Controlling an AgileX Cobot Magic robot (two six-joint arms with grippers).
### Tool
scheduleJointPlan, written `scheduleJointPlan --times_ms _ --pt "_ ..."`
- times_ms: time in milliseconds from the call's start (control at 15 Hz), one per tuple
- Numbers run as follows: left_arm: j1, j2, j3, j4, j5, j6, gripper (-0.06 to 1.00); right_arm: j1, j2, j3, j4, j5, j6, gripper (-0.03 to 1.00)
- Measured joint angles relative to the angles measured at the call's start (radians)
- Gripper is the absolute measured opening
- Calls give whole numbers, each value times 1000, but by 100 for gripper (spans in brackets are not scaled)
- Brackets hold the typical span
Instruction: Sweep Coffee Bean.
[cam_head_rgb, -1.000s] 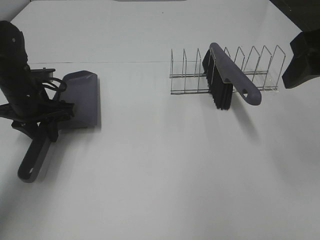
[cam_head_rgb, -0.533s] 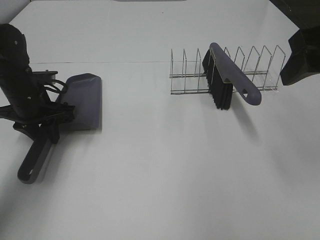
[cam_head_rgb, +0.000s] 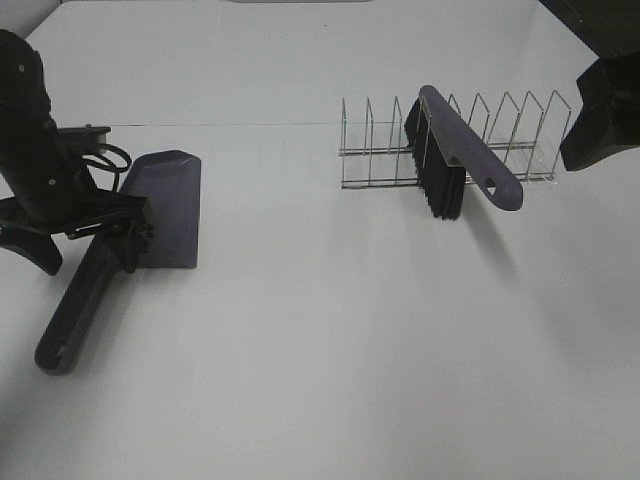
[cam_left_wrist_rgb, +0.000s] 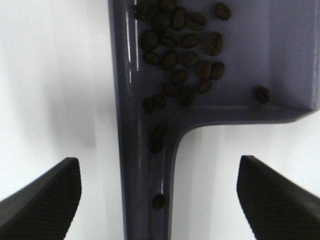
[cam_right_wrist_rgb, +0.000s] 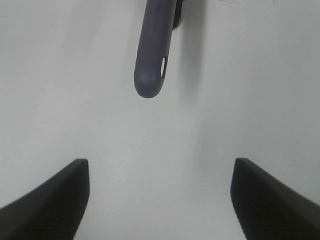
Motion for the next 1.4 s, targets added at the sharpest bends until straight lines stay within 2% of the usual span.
scheduleJointPlan --times_ms 333,667,1067,1200,1267,1400 --pt "0 -209 -6 79 13 -5 78 0 0 0 0 0 0 74" --pt "0 -466 6 200 16 -80 78 0 0 0 0 -2 0 74" --pt "0 -712 237 213 -21 -107 78 0 -1 0 0 -80 0 74" --pt "0 -833 352 220 -91 -130 78 0 -1 0 0 -117 0 74" --pt "0 -960 461 247 -185 -143 78 0 -1 0 0 -144 2 74" --pt "0 -1039 517 292 -199 -188 78 0 -1 0 0 -149 2 74"
